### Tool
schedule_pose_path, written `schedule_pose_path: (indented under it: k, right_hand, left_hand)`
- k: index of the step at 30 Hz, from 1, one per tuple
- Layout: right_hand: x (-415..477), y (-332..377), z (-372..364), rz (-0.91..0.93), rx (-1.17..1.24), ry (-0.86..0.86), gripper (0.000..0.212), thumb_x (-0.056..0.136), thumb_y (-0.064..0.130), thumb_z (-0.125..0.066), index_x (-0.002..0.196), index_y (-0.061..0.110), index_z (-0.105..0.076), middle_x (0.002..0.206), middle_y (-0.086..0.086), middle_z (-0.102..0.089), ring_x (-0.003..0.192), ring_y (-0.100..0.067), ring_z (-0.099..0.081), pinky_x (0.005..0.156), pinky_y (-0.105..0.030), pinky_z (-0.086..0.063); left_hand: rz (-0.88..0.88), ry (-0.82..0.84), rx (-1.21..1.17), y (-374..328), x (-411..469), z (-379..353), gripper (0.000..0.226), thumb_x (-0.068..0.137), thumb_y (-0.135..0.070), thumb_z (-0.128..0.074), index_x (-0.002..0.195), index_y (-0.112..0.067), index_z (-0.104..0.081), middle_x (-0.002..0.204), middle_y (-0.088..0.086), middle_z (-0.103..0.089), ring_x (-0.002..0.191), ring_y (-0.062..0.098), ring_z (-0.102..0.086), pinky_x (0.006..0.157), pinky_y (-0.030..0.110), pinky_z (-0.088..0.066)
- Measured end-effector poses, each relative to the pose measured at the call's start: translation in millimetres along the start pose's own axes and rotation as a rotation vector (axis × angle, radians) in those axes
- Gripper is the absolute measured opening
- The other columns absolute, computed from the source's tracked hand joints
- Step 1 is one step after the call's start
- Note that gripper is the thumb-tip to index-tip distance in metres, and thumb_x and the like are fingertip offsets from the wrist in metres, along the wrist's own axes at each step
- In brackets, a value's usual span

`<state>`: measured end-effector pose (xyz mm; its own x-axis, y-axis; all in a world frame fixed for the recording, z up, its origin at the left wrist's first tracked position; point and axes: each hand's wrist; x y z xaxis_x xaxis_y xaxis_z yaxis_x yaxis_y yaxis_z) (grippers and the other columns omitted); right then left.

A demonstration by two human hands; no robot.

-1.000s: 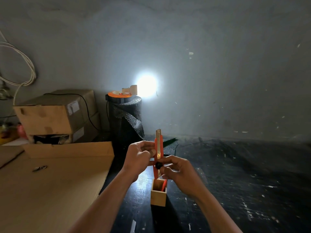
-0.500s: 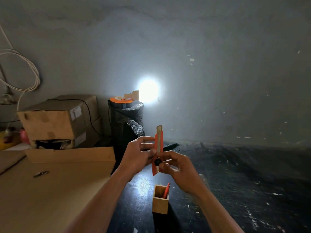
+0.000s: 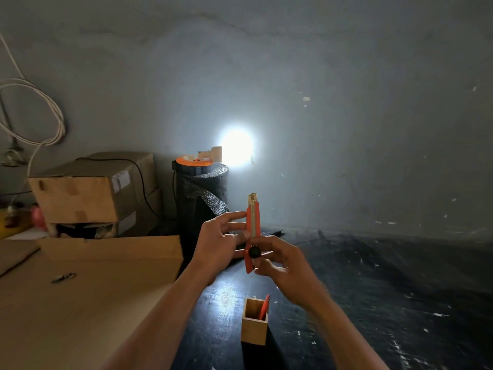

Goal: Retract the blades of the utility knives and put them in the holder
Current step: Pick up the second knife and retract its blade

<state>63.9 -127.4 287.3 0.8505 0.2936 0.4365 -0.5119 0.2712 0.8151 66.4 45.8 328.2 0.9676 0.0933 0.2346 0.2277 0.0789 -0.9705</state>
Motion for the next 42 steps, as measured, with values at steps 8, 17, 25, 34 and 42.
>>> schedule_pose_path:
  k: [8, 17, 25, 34, 42]
  right_hand:
    - [2, -8, 0, -0.033, -0.026, -0.074, 0.027, 0.084, 0.027, -0.082, 0.106, 0.024, -0.067, 0.101, 0.014, -0.077, 0.098, -0.005, -0.074, 0.087, -0.023, -0.059]
    - [4, -5, 3, -0.050, -0.088, -0.044, 0.020, 0.088, 0.022, -0.078, 0.101, 0.034, -0.070, 0.098, 0.021, -0.076, 0.097, -0.002, -0.073, 0.091, -0.026, -0.059]
    - [-1, -3, 2, -0.001, -0.069, -0.030, 0.028, 0.091, 0.027, -0.075, 0.115, 0.040, -0.069, 0.110, 0.023, -0.075, 0.103, 0.000, -0.071, 0.090, -0.020, -0.056]
    - [-3, -2, -2, -0.032, -0.055, -0.065, 0.031, 0.084, 0.033, -0.080, 0.111, 0.032, -0.064, 0.097, 0.032, -0.073, 0.097, 0.004, -0.071, 0.074, -0.007, -0.054]
    - [-4, -5, -3, -0.071, -0.038, -0.047, 0.020, 0.088, 0.022, -0.079, 0.105, 0.023, -0.068, 0.097, 0.020, -0.075, 0.094, 0.005, -0.072, 0.067, -0.008, -0.053]
  left_hand:
    - [0.002, 0.021, -0.025, 0, 0, -5, 0.043, 0.089, 0.011, -0.070, 0.123, -0.015, -0.073, 0.097, 0.007, -0.083, 0.085, 0.027, -0.081, 0.077, 0.051, -0.066]
    - [-0.004, 0.020, -0.024, 0, 0, -5, 0.043, 0.090, 0.008, -0.070, 0.125, -0.016, -0.072, 0.098, 0.006, -0.083, 0.088, 0.027, -0.081, 0.079, 0.050, -0.066]
    - [0.004, 0.009, -0.019, 5, 1, -1, 0.042, 0.089, 0.007, -0.072, 0.121, -0.019, -0.075, 0.099, 0.006, -0.083, 0.092, 0.028, -0.081, 0.084, 0.056, -0.064]
    - [0.021, 0.037, -0.050, 6, -2, -1, 0.043, 0.090, 0.011, -0.068, 0.126, -0.013, -0.071, 0.100, 0.009, -0.082, 0.086, 0.028, -0.081, 0.076, 0.048, -0.067]
    - [0.018, 0.017, -0.038, 15, 0, 3, 0.043, 0.090, 0.007, -0.071, 0.123, -0.020, -0.074, 0.103, 0.008, -0.082, 0.093, 0.030, -0.080, 0.082, 0.057, -0.064]
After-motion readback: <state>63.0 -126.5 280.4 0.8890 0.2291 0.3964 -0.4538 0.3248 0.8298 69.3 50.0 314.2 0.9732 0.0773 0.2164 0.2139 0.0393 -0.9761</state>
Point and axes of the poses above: each hand's wrist, its own x-axis towards the middle knuckle, its own z-axis out of the back of the hand, y = z × x
